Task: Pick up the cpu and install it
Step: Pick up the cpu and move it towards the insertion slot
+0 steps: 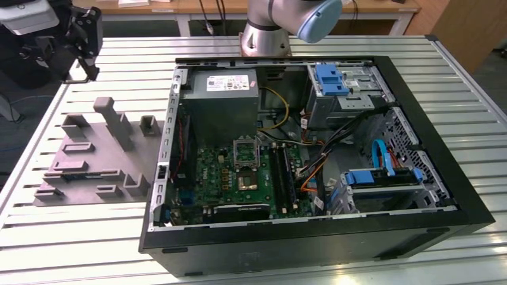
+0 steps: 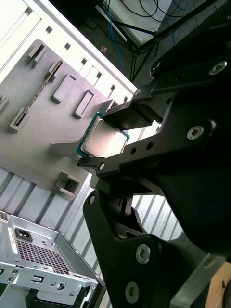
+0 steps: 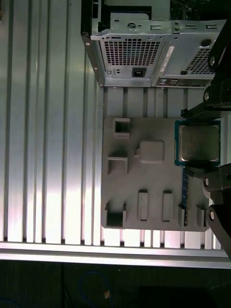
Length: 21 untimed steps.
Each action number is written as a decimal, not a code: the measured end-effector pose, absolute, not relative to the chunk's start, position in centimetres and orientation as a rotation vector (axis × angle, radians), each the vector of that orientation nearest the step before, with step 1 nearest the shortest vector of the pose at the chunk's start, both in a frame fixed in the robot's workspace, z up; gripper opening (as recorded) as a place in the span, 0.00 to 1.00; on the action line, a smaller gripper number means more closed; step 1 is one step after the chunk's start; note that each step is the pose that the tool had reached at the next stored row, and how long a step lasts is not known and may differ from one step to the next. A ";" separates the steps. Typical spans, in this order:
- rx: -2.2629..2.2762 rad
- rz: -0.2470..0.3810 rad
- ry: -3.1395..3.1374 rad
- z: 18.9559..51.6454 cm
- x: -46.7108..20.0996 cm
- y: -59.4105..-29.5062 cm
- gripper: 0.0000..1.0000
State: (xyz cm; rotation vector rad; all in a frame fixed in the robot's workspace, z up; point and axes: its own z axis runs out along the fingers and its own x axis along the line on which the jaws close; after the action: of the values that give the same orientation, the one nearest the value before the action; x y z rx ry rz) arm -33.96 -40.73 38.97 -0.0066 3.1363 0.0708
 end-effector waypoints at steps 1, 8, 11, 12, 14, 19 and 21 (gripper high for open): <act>-0.007 0.071 3.136 39.0 -33.9 -40.7 0.47; -0.007 0.071 3.136 39.0 -33.8 -40.7 0.47; -0.007 0.071 3.136 39.0 -33.7 -40.7 0.47; -0.007 0.071 3.136 39.0 -33.7 -40.7 0.47; -0.007 0.071 3.136 39.0 -33.7 -40.7 0.47; -0.007 0.071 3.136 39.0 -33.6 -40.7 0.47; -0.007 0.071 3.136 39.0 -33.5 -40.7 0.47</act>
State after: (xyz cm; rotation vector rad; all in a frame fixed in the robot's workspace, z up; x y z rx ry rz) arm -33.52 -40.73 38.97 -0.0066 3.1364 0.0707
